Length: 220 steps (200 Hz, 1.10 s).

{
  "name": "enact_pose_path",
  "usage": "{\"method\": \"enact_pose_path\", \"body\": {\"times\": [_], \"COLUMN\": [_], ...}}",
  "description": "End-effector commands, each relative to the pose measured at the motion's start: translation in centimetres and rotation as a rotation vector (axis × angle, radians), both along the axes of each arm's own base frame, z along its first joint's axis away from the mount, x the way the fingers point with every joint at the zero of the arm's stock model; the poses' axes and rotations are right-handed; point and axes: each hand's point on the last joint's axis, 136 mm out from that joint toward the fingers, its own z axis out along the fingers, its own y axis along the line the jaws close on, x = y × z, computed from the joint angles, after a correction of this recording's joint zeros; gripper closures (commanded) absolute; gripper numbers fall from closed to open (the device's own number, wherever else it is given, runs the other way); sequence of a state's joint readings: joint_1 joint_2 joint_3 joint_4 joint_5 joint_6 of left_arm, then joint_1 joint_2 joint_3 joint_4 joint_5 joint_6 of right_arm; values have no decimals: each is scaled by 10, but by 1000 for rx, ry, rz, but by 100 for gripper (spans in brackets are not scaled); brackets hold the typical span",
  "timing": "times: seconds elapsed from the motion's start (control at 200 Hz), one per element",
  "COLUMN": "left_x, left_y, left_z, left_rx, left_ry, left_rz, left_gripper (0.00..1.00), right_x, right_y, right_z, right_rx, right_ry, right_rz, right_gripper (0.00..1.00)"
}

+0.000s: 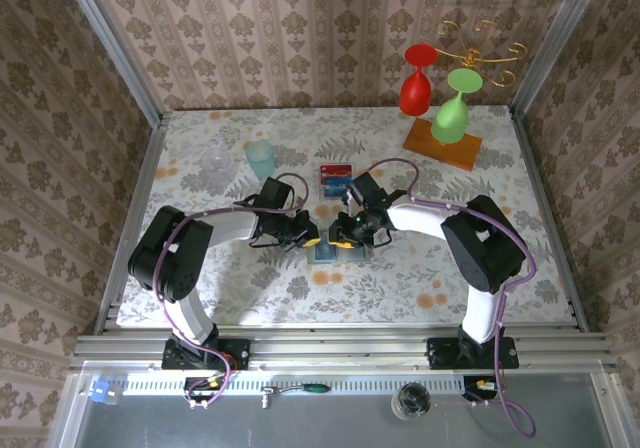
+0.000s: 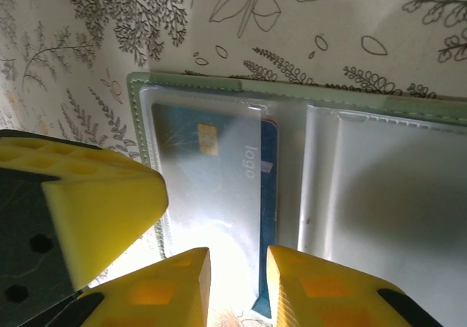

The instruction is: Take the credit cards out of the card holder

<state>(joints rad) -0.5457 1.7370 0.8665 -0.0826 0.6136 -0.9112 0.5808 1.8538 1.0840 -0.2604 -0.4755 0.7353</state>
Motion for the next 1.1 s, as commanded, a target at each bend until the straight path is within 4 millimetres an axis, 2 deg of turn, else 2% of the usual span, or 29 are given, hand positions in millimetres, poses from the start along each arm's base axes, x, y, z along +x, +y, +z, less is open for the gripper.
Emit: {"method": "enact_pose_path", "body": {"times": [0.0, 0.28, 0.505, 1.095], "left_x": [3, 4, 2, -5], "left_y": [5, 14, 7, 17], "left_z": [4, 7, 1, -13], "left_rx": [22, 77, 48, 110], "left_ry": [-17, -41, -20, 21], "left_rz": [-12, -23, -40, -47], "left_gripper": [98, 100, 100, 100], "right_x": [4, 6, 6, 3], "right_y": [5, 8, 9, 10], "right_z": [-1, -3, -4, -15], "right_rx": [0, 8, 9, 10], "right_ry": [-11, -7, -5, 22], "right_rz": [11, 16, 18, 25], "right_gripper": [75, 79, 82, 83]}}
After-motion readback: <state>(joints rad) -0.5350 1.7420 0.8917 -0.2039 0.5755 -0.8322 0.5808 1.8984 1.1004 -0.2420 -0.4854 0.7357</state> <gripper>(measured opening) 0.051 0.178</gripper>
